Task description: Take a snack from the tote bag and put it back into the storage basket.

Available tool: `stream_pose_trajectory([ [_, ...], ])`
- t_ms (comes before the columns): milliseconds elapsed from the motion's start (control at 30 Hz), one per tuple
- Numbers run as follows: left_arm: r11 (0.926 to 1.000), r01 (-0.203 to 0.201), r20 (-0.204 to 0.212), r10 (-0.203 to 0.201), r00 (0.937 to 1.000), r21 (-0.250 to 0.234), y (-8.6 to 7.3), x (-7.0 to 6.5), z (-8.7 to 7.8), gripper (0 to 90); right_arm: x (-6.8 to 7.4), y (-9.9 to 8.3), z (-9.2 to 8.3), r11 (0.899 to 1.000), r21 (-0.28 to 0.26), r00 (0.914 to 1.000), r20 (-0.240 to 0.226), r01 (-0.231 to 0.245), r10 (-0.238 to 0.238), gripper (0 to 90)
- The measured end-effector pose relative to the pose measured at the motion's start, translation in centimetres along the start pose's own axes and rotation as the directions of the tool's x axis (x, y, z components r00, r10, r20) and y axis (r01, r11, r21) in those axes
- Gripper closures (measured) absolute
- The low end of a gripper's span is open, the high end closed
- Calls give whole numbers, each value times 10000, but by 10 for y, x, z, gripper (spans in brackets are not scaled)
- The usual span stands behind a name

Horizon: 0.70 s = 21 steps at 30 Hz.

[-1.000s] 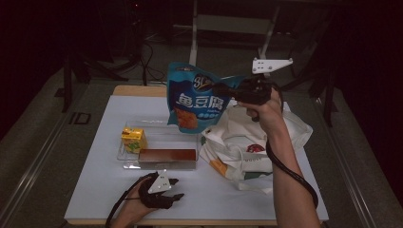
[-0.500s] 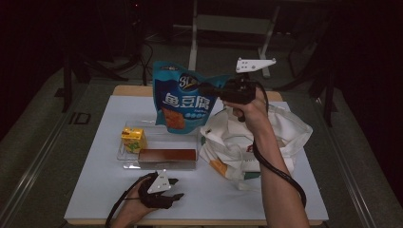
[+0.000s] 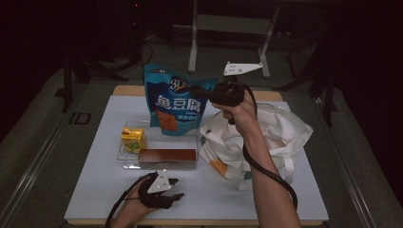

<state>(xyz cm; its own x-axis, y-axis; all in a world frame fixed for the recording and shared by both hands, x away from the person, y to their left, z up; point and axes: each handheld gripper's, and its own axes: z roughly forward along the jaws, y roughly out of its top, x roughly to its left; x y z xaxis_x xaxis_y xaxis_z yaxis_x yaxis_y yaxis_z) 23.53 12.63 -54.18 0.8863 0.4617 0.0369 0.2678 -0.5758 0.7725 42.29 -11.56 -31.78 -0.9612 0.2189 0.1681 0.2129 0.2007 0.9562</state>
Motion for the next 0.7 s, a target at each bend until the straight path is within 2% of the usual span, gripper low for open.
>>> stream_pose_trajectory([
  [333,10000,-7,19,7,10000,2,0,0,0,458,-2,-11,12,9994,220,9991,360,-251,243,896],
  [700,10000,-13,21,13,10000,5,0,0,0,458,-3,-28,29,9974,358,9943,891,-620,586,896],
])
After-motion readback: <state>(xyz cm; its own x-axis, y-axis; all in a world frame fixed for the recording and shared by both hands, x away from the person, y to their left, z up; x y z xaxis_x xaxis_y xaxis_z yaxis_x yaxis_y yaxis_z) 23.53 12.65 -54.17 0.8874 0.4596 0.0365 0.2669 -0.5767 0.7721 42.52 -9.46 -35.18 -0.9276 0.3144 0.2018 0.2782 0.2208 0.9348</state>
